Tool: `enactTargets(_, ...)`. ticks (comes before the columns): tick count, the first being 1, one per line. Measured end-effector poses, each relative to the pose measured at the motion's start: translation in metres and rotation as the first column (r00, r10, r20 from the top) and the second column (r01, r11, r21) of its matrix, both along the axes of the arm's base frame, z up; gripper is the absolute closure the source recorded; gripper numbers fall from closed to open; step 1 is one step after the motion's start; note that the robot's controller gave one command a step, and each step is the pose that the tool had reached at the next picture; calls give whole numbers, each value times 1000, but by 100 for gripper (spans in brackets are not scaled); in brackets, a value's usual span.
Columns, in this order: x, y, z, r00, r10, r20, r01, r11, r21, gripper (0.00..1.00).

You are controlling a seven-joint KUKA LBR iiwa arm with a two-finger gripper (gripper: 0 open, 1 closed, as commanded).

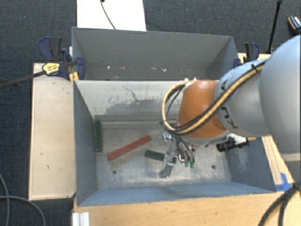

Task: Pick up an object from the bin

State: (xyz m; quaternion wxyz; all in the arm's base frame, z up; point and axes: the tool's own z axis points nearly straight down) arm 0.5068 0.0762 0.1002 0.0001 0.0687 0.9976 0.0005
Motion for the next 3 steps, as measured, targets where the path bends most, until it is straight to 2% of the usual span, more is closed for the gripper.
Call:
enactTargets(1, -13, 5, -31, 995, -104, -3, 104, 995, 0, 0)
enactTargets(2, -5, 19, -30, 973, -230, 3, 230, 973, 1, 0)
enactTargets(3, -5, 18, -30, 974, -228, 3, 228, 974, 0, 100)
